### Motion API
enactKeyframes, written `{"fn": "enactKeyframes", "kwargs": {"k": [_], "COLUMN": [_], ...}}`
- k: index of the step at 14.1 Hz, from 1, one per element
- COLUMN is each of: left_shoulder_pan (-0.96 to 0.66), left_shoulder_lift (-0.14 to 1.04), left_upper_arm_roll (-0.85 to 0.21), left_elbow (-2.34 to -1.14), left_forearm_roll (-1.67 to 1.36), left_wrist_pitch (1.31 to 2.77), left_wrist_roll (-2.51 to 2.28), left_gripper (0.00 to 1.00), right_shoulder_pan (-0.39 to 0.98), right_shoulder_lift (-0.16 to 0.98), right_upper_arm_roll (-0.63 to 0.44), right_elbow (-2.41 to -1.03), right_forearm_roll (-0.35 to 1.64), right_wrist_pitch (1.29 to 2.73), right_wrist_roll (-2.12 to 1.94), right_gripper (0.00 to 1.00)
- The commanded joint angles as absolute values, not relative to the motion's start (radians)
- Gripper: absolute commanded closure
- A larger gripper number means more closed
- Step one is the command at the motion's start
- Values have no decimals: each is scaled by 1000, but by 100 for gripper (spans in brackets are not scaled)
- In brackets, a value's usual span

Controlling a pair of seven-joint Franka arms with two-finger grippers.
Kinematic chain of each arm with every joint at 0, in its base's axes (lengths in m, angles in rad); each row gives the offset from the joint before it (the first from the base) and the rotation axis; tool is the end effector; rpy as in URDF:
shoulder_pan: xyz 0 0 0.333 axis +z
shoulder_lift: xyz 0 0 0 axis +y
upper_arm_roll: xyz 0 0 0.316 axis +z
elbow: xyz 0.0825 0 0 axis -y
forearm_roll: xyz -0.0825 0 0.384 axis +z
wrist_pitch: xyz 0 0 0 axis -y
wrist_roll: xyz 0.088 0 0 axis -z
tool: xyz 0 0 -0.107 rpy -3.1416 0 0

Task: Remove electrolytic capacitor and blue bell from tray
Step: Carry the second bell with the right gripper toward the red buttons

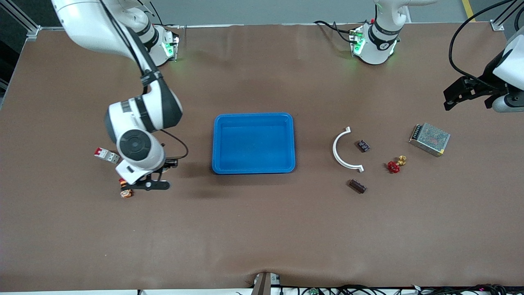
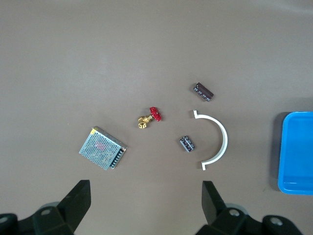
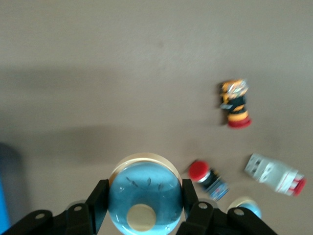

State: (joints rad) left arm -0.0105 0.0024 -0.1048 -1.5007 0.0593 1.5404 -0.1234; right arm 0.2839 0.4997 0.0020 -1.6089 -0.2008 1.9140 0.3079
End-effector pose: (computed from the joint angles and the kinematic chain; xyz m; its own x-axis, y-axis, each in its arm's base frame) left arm 0.5498 -0.0571 0.6536 0.9990 0.0098 0.0443 0.0122 -0.9985 -0.0538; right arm 0.6394 0.1730 0.3242 0.9893 0.0478 -0.1381 0.0781 -0.9718 0.2227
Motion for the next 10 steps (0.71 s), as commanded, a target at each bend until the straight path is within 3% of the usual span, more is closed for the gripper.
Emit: {"fn": "enactKeyframes", "kwargs": {"k": [1,7,10], "left_shoulder_pan": [-14,-12,-11], "left_shoulder_lift": [-21,-23,-25], "left_upper_arm_roll": [-100,-100,-100], "left_elbow": [-1519,-1517,-1516], "left_forearm_roll": [41,41,41], "left_wrist_pitch": [1537,1514,1506], "left_wrist_roll": [-106,-106,-106], "left_gripper": [0,0,0], "right_shoulder_pan": [181,-50,-123], "right_shoulder_lift": [462,460,465], "right_upper_arm_roll": [23,23,25], "right_elbow": [-1681,-1842,-1879], "right_forearm_roll": [-224,-225,-224], "right_wrist_pitch": [2006,2343,2416], "right_wrist_roll": [116,-305,-422], "right_gripper": [100,100,100]}}
